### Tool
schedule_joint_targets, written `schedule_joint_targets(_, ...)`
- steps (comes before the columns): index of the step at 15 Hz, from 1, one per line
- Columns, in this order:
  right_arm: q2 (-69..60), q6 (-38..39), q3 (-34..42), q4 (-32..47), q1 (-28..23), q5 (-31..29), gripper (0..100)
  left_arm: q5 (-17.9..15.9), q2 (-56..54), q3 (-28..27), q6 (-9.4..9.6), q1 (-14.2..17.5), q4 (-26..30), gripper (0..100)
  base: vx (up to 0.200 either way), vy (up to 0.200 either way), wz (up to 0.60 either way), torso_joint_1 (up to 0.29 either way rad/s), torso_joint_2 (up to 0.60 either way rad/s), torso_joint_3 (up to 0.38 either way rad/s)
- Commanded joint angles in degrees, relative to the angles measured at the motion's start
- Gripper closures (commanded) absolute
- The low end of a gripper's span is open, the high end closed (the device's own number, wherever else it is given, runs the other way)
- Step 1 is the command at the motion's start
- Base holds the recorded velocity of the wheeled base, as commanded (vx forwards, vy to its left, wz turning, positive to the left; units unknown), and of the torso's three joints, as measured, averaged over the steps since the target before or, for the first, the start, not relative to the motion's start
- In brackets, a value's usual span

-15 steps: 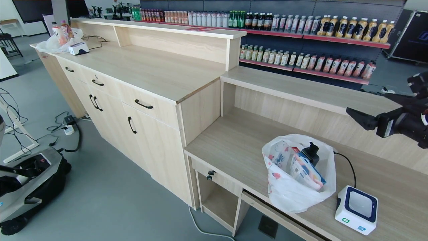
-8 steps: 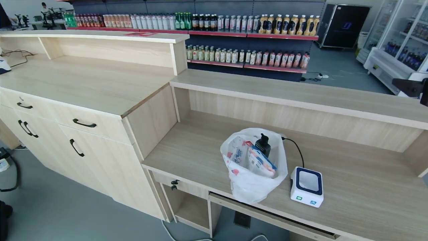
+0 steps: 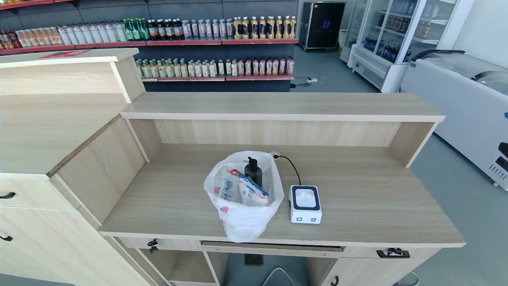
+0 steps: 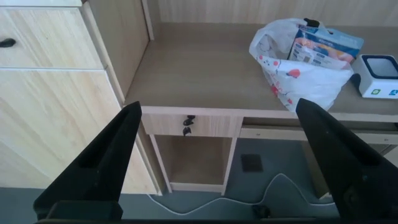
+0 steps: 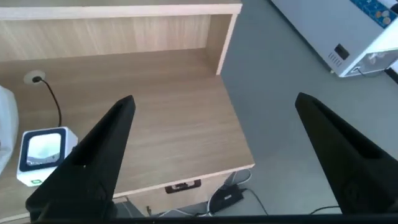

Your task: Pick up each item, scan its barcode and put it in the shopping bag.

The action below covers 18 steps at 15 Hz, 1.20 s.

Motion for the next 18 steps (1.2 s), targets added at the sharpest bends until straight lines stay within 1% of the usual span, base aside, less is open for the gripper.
schedule_joint_targets(1,-11.9,2.9,13.0,-3.3,2.6,0.1,0,0.0,0.0,0.0,0.0,0.0,0.0,0,0.0,0.0,0.0,0.046,-0.08,-0.036)
schedule_joint_targets(2,-14.9,3.5,16.6,-4.1,2.6,0.1,0,0.0,0.0,0.0,0.0,0.0,0.0,0,0.0,0.0,0.0,0.0,0.0,0.0)
schedule_joint_targets(4,-24.2,3.4,24.3,-4.1,4.5,0.1,0,0.0,0.0,0.0,0.0,0.0,0.0,0,0.0,0.0,0.0,0.0,0.0,0.0)
schedule_joint_targets(5,-26.3,3.4,26.2,-4.1,5.2,0.1,0,0.0,0.0,0.0,0.0,0.0,0.0,0,0.0,0.0,0.0,0.0,0.0,0.0)
schedule_joint_targets(6,-32.7,3.6,31.9,-4.1,7.4,0.0,0,0.0,0.0,0.0,0.0,0.0,0.0,0,0.0,0.0,0.0,0.0,0.0,0.0)
schedule_joint_targets(7,-39.0,3.6,34.8,-3.2,8.1,0.1,0,0.0,0.0,0.0,0.0,0.0,0.0,0,0.0,0.0,0.0,0.0,0.0,0.0)
schedule_joint_targets(9,-46.9,3.7,34.8,7.7,7.9,0.8,0,0.0,0.0,0.0,0.0,0.0,0.0,0,0.0,0.0,0.0,0.0,0.0,0.0)
schedule_joint_targets(11,-54.7,3.7,34.8,14.1,7.6,1.3,0,0.0,0.0,0.0,0.0,0.0,0.0,0,0.0,0.0,0.0,0.0,0.0,0.0)
schedule_joint_targets(13,-57.2,3.2,34.8,13.6,8.6,3.4,0,0.0,0.0,0.0,0.0,0.0,0.0,0,0.0,0.0,0.0,0.0,0.0,0.0)
schedule_joint_targets(16,-57.5,3.7,34.8,13.6,8.5,3.2,0,0.0,0.0,0.0,0.0,0.0,0.0,0,0.0,0.0,0.0,0.0,0.0,0.0)
schedule_joint_targets(18,-57.6,8.1,34.8,14.6,8.5,3.5,0,0.0,0.0,0.0,0.0,0.0,0.0,0,0.0,0.0,0.0,0.0,0.0,0.0)
